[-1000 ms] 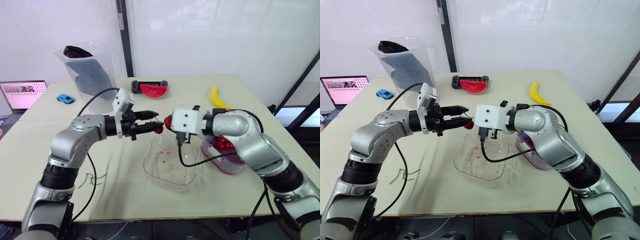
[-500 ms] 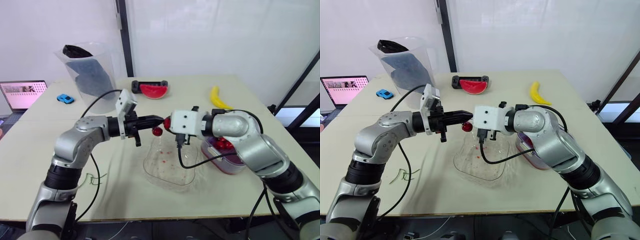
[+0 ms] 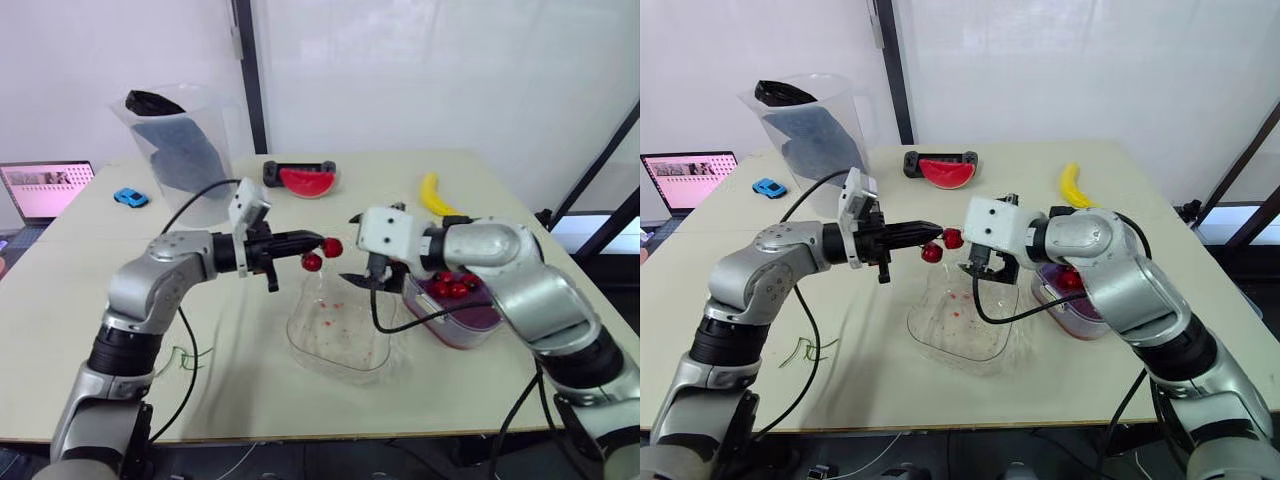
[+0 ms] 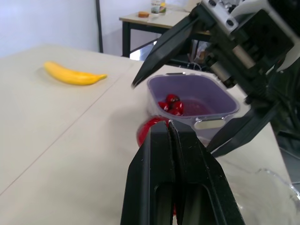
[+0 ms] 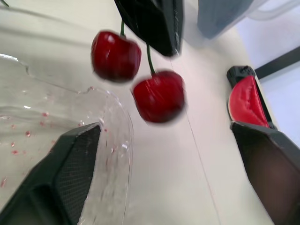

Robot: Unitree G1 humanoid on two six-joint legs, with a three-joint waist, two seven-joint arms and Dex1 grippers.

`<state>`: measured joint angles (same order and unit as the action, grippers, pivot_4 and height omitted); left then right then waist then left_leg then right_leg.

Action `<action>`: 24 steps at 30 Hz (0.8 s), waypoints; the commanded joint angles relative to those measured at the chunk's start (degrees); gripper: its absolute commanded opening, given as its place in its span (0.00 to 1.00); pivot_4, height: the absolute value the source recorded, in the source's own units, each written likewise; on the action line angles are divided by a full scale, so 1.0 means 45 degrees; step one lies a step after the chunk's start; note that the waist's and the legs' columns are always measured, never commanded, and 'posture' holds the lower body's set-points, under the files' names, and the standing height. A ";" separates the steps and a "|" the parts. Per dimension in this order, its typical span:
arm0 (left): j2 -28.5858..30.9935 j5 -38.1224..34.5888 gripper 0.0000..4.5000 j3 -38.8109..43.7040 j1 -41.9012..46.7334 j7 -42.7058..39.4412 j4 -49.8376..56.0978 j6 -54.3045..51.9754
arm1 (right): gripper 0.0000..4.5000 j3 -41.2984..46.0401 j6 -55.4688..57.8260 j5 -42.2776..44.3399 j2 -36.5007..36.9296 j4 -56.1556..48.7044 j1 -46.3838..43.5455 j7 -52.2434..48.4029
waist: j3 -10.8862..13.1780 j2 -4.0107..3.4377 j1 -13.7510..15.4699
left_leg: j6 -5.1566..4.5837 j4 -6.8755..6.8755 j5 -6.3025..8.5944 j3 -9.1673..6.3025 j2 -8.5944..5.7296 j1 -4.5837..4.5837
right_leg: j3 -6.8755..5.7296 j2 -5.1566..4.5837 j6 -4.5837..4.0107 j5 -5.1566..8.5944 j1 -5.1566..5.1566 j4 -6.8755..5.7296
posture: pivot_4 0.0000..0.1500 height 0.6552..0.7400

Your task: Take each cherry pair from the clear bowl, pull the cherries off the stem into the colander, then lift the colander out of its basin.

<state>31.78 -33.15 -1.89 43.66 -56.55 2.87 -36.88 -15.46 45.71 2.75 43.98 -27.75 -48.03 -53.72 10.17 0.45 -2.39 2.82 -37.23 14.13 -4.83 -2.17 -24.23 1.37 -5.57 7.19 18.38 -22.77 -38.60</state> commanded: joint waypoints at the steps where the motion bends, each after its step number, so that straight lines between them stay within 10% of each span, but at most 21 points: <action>1: 0.0163 0.0110 0.00 0.0207 0.0471 -0.0480 -0.0101 0.0566 | 0.99 0.1735 0.0918 0.1666 -0.0151 -0.0783 0.0007 -0.0383 | 0.0000 0.0000 0.0002 | -0.0002 0.0000 0.0001 0.0000 0.0001 0.0000 | 0.0000 0.0001 0.0000 0.0000 0.0001 0.0000 | 1.00 1.00; 9: 0.0589 -0.0802 0.00 0.0349 0.0705 -0.3005 0.0016 0.0893 | 0.99 0.5586 0.5364 0.6209 -0.0668 -0.0837 -0.0695 -0.0326 | 0.0001 0.0001 0.0052 | -0.0042 -0.0002 0.0024 -0.0004 0.0001 0.0000 | -0.0004 -0.0004 0.0000 0.0000 0.0007 -0.0002 | 1.00 1.00; 24: 0.0344 -0.1458 0.00 0.0286 0.0738 -0.3264 0.0741 0.0367 | 0.99 0.4960 0.7066 0.9096 -0.1703 -0.0189 -0.1120 0.1401 | 0.0001 0.0001 -0.0015 | -0.0051 -0.0002 0.0028 -0.0003 0.0007 0.0005 | 0.0000 -0.0001 0.0000 0.0000 0.0006 -0.0008 | 1.00 1.00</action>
<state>33.32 -39.10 -1.31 46.31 -71.65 4.72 -35.52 5.87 76.83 41.80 36.69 -26.13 -51.96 -48.98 10.17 0.45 -2.45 2.59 -37.24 14.25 -4.84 -2.14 -24.21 1.37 -5.58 7.19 18.38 -22.75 -38.64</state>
